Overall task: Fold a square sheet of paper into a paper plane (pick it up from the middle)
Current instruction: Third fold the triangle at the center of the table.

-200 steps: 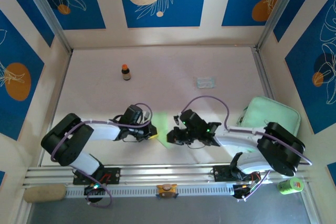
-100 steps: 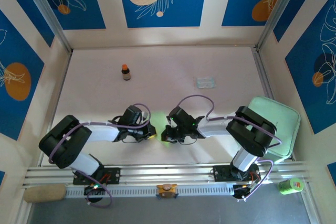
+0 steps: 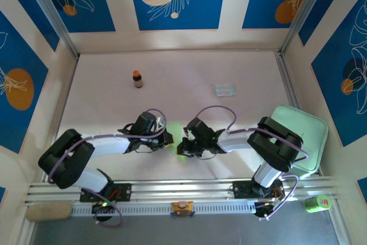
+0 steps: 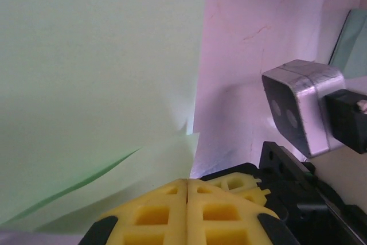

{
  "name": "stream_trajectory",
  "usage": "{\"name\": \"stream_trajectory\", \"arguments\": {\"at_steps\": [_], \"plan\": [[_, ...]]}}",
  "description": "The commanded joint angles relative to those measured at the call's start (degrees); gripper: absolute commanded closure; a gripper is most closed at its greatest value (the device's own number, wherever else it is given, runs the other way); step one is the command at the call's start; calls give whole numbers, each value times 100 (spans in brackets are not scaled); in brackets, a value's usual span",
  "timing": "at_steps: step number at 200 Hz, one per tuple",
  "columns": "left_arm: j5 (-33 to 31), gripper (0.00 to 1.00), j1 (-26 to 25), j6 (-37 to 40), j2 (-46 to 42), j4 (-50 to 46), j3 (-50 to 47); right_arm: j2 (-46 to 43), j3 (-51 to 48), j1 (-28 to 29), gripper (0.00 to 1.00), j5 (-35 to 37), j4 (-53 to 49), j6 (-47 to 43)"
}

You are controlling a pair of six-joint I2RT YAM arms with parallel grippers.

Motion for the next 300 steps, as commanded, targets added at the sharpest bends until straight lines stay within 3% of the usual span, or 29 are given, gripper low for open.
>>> {"name": "stream_trajectory", "arguments": {"at_steps": [1, 42, 177, 246, 300], "plan": [[115, 97, -48, 28, 315, -132, 47, 168, -160, 11, 97, 127, -617, 71], [-1, 98, 100, 187, 511, -32, -137, 201, -178, 13, 98, 164, -764, 115], [486, 96, 1443, 910, 54, -289, -448, 264, -225, 36, 99, 195, -805, 179], [408, 91, 1217, 780, -998, -838, -50, 227, -172, 25, 99, 216, -875, 132], [705, 91, 766, 548, -242, 45, -131, 214, -150, 31, 99, 208, -857, 116]]}}
